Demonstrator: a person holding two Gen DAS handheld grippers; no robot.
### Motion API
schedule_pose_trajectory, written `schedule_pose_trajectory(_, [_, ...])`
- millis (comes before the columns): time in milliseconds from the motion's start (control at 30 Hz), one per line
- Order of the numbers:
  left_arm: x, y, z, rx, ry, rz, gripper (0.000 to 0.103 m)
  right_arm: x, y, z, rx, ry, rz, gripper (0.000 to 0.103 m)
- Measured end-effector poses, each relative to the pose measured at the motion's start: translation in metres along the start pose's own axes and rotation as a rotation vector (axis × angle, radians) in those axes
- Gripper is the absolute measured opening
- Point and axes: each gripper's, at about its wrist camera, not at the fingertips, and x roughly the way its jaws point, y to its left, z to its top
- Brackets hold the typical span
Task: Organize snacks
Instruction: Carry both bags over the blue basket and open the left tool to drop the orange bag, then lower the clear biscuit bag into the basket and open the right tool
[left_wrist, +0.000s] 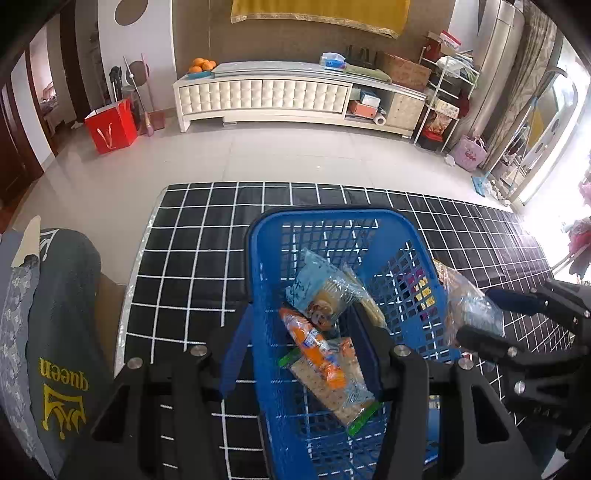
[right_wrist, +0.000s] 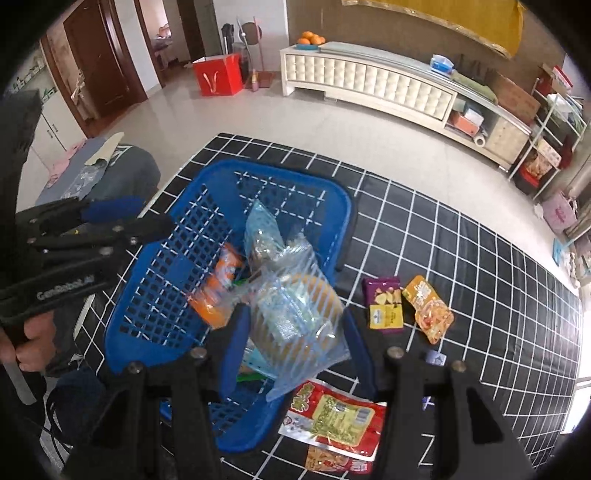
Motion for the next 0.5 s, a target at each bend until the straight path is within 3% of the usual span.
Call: schedule_pose_trajectory(500, [-0.048,0.025,-0.023,0.032,-0.037,0.020,0.051,-0.026,0.051,0.014,-0.073,-0.046,0.005,0.051])
